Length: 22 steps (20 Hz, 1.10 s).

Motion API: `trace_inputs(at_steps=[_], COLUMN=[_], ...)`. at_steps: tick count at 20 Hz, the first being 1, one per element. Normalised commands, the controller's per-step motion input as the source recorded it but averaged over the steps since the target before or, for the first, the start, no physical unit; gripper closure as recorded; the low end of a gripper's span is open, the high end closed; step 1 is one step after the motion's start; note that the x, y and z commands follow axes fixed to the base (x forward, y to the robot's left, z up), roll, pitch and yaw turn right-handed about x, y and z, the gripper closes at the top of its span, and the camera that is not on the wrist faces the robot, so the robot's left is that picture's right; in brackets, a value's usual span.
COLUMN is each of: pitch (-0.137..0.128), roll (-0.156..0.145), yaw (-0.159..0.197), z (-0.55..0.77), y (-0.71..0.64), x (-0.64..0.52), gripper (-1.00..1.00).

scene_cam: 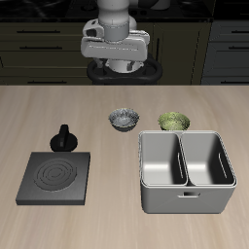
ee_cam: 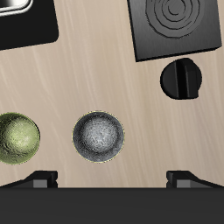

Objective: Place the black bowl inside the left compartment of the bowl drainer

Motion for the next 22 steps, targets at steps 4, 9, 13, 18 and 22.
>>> trace_inputs(at_steps=[4,9,13,18,22], pitch=[0.031,0.033,0.013,0.048,-0.015], roll=[-0.016,-0.022,-0.03,0.001,-0.03], yaw=[0.009,0.018,0.023,0.012,0.022], z=[-0.32,-0.41,-0.35,-0.54,-0.36], y=[-0.06,-0.04,0.03,0.08,0.03], x=[0.07,0.01,-0.02,-0.06,-0.1], gripper=[-1.0,-1.0,-1.0,-1.0,-1.0])
